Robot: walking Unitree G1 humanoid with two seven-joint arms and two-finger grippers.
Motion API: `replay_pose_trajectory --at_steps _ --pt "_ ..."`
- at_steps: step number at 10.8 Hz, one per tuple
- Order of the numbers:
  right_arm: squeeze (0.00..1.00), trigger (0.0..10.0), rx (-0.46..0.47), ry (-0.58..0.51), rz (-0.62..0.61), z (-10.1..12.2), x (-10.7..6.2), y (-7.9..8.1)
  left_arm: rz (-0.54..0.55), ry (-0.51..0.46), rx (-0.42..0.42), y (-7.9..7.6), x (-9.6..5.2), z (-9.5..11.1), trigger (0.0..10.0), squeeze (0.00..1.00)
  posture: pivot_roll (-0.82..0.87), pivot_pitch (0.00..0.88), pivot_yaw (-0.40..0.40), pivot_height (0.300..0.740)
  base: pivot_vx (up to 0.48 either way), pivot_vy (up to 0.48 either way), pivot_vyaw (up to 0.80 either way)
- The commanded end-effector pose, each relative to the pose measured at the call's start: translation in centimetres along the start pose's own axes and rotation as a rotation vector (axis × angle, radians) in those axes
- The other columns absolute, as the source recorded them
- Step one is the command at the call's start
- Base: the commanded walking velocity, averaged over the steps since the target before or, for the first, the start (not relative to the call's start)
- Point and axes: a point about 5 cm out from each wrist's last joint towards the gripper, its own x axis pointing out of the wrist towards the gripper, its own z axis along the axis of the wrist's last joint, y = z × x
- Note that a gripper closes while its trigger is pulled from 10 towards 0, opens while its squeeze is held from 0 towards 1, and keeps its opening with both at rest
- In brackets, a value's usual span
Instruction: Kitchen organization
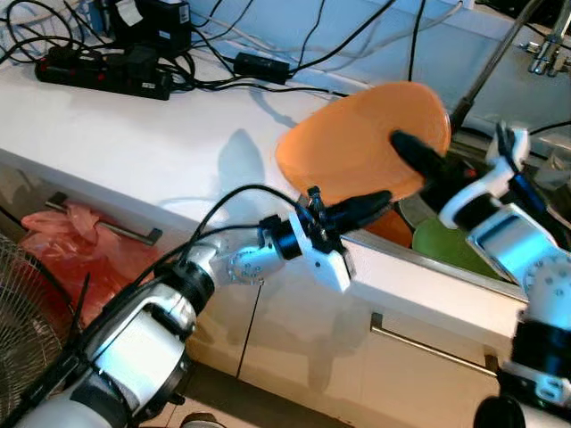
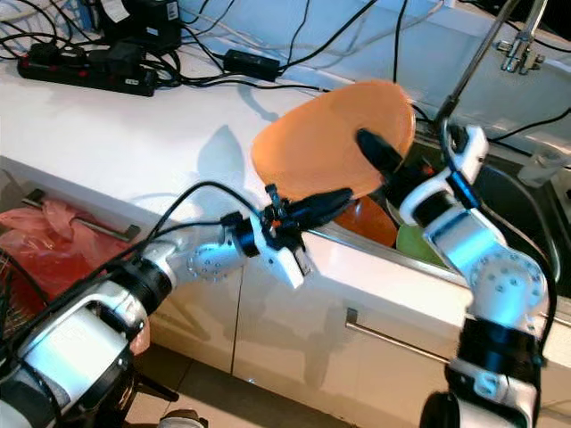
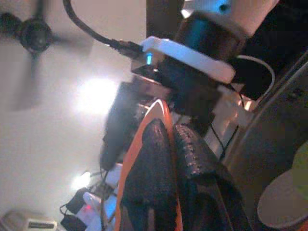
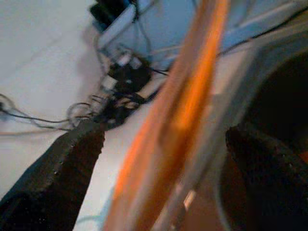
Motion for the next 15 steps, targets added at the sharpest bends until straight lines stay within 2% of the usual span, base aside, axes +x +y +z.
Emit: replay_pose_trajectory --at_steps 1,3,4,5,7,12,15 --pt "0.0 10.0 0.028 -0.021 -0.005 0.4 -0.1 -0.7 0.013 -0.108 -0.001 0.1 1.1 1.4 0.0 0.0 0.13 0.011 -0.157 0.74 0.0 0.0 0.0" --pt "0.0 10.0 0.037 -0.015 -0.012 0.5 0.0 -1.3 0.005 -0.135 -0.014 -0.2 0.9 1.8 0.0 0.0 0.14 0.028 -0.167 0.74 0.0 0.0 0.0" --pt "0.0 4.4 0.04 -0.015 -0.014 0.6 0.1 -1.4 0.008 -0.137 -0.017 -0.2 0.8 1.9 0.0 0.0 0.13 0.029 -0.169 0.74 0.0 0.0 0.0" --pt "0.0 0.0 0.044 -0.018 -0.008 0.8 0.2 -1.4 0.011 -0.136 -0.017 -0.2 0.7 1.9 0.0 0.0 0.13 0.032 -0.174 0.74 0.0 0.0 0.0" --pt "0.0 0.0 0.061 -0.019 -0.013 0.7 0.6 -1.5 0.017 -0.135 -0.017 -0.3 0.6 2.0 0.0 0.0 0.13 0.035 -0.177 0.74 0.0 0.0 0.0" --pt "0.0 0.0 0.186 0.07 -0.146 -2.3 0.2 -3.7 0.027 -0.13 -0.012 -0.5 0.6 2.1 0.0 0.0 0.13 0.039 -0.185 0.74 0.0 0.0 0.0" --pt "0.0 0.0 0.231 0.065 -0.154 -2.8 0.3 -3.7 0.037 -0.132 -0.009 -0.4 0.6 2.1 0.0 0.0 0.12 0.039 -0.186 0.74 0.0 0.0 0.0"
